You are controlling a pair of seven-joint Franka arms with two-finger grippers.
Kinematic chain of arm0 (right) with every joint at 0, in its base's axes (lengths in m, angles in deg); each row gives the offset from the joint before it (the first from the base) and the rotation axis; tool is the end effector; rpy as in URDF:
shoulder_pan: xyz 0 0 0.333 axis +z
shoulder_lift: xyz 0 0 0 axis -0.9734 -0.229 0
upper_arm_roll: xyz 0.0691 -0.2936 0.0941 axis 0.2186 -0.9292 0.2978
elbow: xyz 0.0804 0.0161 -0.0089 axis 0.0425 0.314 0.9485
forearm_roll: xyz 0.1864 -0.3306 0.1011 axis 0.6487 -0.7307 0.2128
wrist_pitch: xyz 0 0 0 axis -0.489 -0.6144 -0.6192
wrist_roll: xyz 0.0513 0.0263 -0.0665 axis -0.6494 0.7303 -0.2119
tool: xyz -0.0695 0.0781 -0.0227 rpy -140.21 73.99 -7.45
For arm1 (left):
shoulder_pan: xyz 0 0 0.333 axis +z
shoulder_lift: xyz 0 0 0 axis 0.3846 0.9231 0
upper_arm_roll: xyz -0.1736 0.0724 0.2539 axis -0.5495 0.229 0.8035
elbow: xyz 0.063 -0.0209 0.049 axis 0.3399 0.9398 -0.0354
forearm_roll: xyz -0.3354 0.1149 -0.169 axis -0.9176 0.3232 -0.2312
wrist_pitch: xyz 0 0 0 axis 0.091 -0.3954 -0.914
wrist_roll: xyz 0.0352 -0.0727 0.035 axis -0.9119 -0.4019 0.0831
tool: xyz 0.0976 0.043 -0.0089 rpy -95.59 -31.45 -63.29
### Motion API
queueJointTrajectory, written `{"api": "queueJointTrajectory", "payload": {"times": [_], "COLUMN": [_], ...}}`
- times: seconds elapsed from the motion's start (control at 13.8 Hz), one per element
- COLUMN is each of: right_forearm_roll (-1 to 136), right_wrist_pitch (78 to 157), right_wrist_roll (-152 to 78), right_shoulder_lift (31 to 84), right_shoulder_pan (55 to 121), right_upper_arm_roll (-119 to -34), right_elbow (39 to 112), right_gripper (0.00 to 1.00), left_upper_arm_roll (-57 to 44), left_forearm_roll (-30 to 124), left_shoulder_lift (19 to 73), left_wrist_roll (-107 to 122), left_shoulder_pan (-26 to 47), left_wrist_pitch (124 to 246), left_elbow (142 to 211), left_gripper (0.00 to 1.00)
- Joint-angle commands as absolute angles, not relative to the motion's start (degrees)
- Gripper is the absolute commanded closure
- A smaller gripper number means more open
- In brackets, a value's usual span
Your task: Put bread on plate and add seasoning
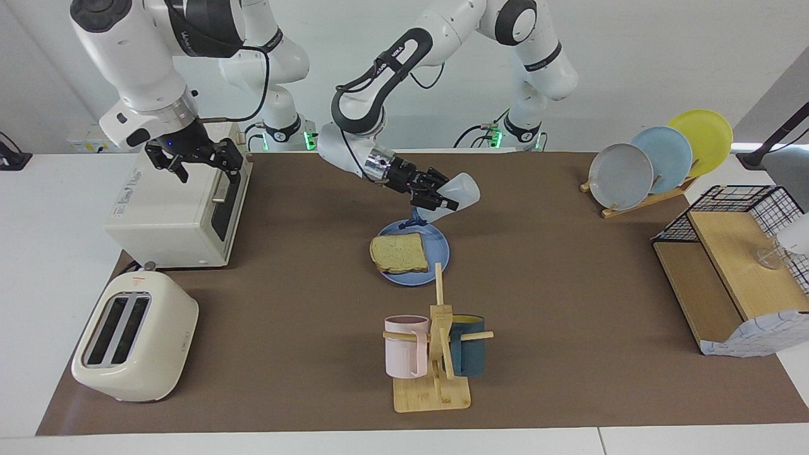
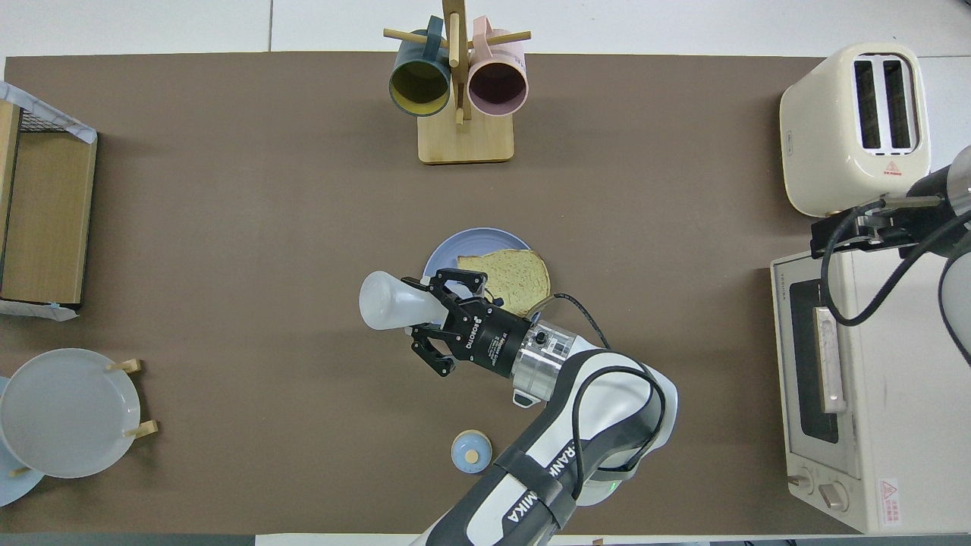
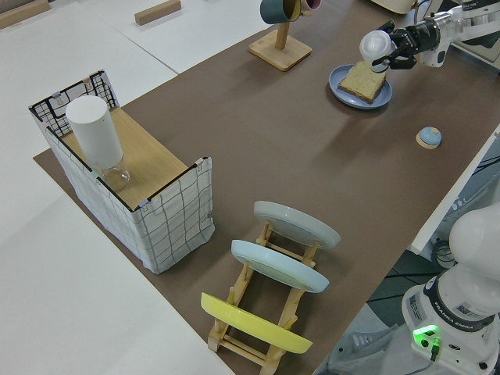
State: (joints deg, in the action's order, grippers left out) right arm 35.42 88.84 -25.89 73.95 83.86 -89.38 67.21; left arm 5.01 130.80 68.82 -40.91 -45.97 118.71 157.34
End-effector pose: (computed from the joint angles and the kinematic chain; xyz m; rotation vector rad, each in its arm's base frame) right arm 0.5423 0.0084 0.5934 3.1137 -0.0481 -0.1351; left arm 0.3891 -0.4861 0.3456 -1.1348 1.3864 0.5418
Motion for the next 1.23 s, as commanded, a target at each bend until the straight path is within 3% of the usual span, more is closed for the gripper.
{"api": "queueJointTrajectory", "payload": {"times": [0.0,0.51,0.79,1.16], "right_forearm_roll": [36.0,38.2,38.2,38.2], "right_wrist_pitch": [89.4,89.5,89.3,89.3], "right_wrist_roll": [-25.0,-25.4,-25.3,-25.3], "right_shoulder_lift": [75.0,74.9,74.9,74.9], "right_shoulder_pan": [82.7,82.9,82.8,82.9], "right_upper_arm_roll": [-89.1,-89.5,-89.5,-89.5], "right_elbow": [68.5,68.4,68.4,68.4], "right_gripper": [0.0,0.0,0.0,0.0], "left_upper_arm_roll": [5.7,5.9,5.7,5.8], "left_forearm_roll": [131.4,134.5,133.0,131.4], "left_shoulder_lift": [69.1,72.0,74.6,74.5], "left_wrist_roll": [-42.4,-42.3,-42.3,-42.3], "left_shoulder_pan": [-45.1,-40.2,-41.7,-45.4], "left_wrist_pitch": [120.5,125.8,122.0,120.5], "left_elbow": [156.7,156.6,152.3,152.1], "left_gripper": [1.0,1.0,1.0,1.0]}}
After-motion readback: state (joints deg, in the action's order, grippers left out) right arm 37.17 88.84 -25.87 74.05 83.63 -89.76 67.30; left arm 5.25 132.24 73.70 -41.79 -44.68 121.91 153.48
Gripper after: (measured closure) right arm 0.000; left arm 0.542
